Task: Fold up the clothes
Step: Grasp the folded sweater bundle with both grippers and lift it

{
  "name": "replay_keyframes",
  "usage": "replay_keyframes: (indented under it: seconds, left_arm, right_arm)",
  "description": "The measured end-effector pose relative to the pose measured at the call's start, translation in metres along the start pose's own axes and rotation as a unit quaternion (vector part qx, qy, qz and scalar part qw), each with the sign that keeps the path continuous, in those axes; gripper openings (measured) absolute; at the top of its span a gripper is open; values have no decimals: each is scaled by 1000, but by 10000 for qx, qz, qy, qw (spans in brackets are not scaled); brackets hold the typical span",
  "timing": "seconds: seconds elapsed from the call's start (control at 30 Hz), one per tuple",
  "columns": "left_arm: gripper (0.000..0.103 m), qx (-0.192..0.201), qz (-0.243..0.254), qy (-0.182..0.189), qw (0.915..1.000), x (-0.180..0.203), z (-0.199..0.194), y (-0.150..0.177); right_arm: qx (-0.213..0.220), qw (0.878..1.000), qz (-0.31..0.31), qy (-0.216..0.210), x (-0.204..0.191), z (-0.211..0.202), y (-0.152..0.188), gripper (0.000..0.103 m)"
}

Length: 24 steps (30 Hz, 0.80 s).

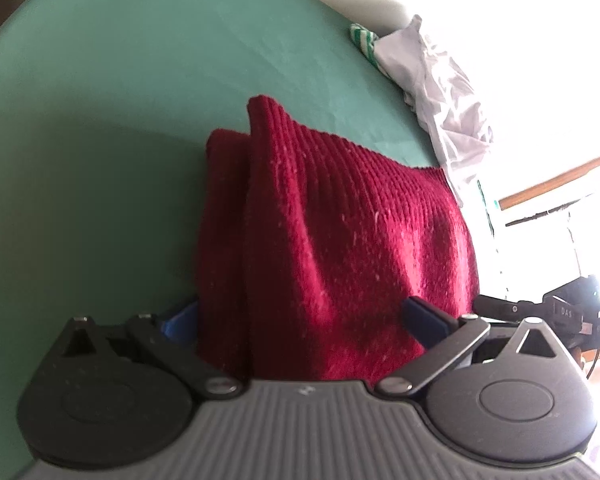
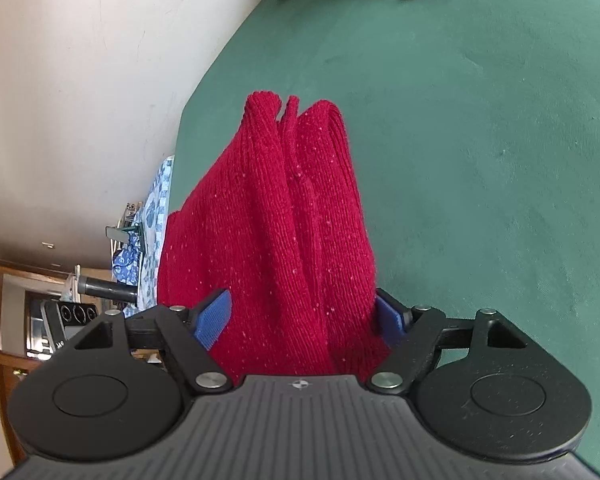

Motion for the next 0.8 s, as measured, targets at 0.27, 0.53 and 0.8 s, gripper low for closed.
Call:
replay_keyframes:
  seconds: [0.27,0.53,0.8]
  left_arm:
    - [102,52,287,-252,9993,12,10,-5]
    - [102,252,-32,315,9992,-2,1,3]
    - [102,501,445,-337,9972,6,6,8]
  right_arm:
    - [84,9992,-355,-164,-20,24,-23,91]
    - [-138,9989,-278,-362,-8,18,-16,84]
    - [85,9976,-603,-323,-19,28,-8,93]
Point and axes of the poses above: each gripper's, at about its wrist camera, not at the fingertips, and z roughly the way its jaws point, x to its right, y to its underside, the point moved 8 cm from there along z, roughly the way its jaws point, and after that the axes turned 11 degrees about -x, right-handed, at the moved point
